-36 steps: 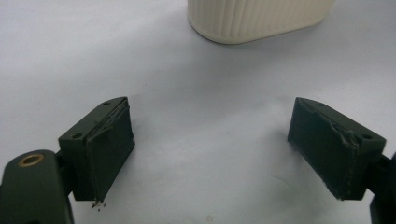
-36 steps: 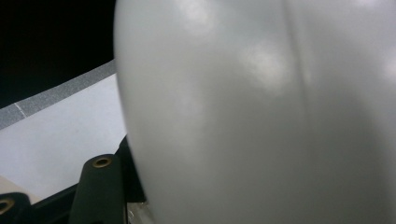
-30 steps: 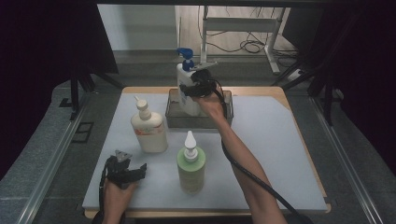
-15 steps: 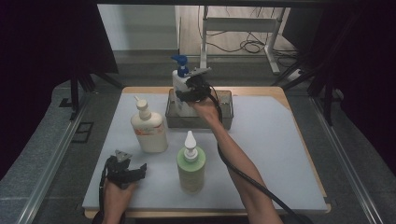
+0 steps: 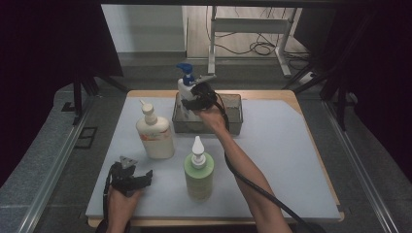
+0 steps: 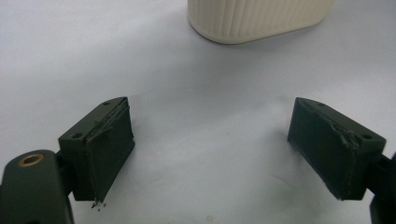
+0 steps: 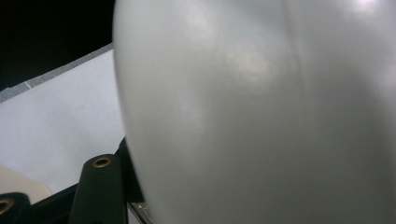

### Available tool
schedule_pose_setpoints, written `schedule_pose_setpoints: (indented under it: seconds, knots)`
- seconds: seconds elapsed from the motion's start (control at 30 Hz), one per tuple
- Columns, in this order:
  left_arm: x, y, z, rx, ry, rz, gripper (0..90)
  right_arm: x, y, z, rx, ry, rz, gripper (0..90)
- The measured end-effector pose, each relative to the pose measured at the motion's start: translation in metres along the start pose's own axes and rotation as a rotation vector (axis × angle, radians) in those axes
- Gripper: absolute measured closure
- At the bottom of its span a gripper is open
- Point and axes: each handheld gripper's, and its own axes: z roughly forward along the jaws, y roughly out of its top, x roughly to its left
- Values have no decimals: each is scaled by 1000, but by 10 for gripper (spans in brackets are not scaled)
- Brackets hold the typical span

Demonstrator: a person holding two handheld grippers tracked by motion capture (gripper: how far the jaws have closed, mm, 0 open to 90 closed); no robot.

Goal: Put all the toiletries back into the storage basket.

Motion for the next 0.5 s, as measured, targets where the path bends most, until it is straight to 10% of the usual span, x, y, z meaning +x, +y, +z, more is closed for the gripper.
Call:
schedule_pose_setpoints:
  seconds: [0.5]
  knots:
    - [0, 0, 0, 0, 0, 0, 137, -2, -4, 5, 33, 17, 7, 371]
